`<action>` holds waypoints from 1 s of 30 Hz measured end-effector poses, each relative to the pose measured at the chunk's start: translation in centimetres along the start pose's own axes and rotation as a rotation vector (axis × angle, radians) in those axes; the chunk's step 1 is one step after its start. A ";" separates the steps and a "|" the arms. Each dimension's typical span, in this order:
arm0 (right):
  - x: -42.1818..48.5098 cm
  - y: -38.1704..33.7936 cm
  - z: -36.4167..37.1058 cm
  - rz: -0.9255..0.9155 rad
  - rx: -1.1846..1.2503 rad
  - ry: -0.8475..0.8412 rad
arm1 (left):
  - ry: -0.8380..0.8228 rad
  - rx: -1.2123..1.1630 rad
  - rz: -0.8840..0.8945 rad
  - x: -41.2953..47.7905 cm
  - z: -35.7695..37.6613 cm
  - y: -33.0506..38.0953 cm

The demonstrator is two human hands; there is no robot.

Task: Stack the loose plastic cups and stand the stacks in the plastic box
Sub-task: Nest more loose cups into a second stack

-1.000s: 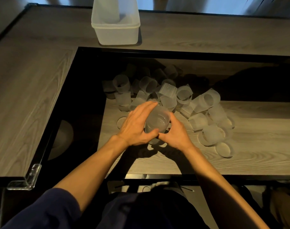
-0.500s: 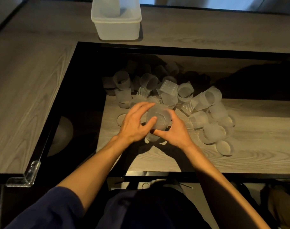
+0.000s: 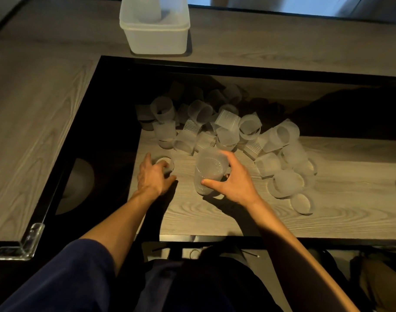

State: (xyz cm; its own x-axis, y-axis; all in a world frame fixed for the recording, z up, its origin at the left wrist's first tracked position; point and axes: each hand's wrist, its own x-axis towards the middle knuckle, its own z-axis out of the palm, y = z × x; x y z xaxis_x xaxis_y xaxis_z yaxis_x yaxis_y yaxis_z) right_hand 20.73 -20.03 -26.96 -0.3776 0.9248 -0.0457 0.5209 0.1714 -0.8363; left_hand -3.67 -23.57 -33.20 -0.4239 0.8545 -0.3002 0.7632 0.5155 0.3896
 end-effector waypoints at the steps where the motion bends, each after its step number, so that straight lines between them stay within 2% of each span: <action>1: 0.0 0.0 0.0 0.000 0.000 0.000 | 0.034 -0.042 0.012 0.1 0.1 -0.3; 4: -0.1 0.0 0.0 -0.009 -0.001 0.008 | 0.114 -0.170 0.040 -0.1 -0.1 -0.1; 8: -0.1 0.0 0.0 -0.017 0.000 0.008 | 0.223 -0.500 0.028 -1.2 -2.0 3.0; 11: -0.1 0.0 0.0 -0.018 0.004 0.006 | 0.359 -0.687 0.147 -1.5 -3.8 4.9; 14: -0.2 -0.1 0.0 -0.018 0.011 0.010 | 0.411 -0.813 0.353 -2.4 -5.5 6.9; 18: -0.3 -0.1 0.1 0.009 0.034 0.004 | 0.319 -0.690 0.658 -4.2 -6.3 8.9; 21: -0.2 -0.1 0.1 0.019 0.078 -0.013 | 0.296 -0.568 0.822 -4.8 -5.9 9.1; 26: -0.3 0.0 0.0 0.003 0.097 0.003 | 0.283 -0.413 0.985 -4.8 -5.4 9.1; 30: -0.2 0.0 0.2 -0.028 0.084 0.005 | 0.271 -0.358 1.019 -4.7 -5.1 8.5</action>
State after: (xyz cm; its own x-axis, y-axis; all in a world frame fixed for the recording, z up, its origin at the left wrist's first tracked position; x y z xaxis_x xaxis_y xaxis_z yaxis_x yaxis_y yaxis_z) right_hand 20.66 -20.33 -27.08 -0.3871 0.9219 -0.0185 0.4436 0.1686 -0.8802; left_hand 2.31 -22.83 -24.05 0.1954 0.8516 0.4865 0.6486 -0.4843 0.5872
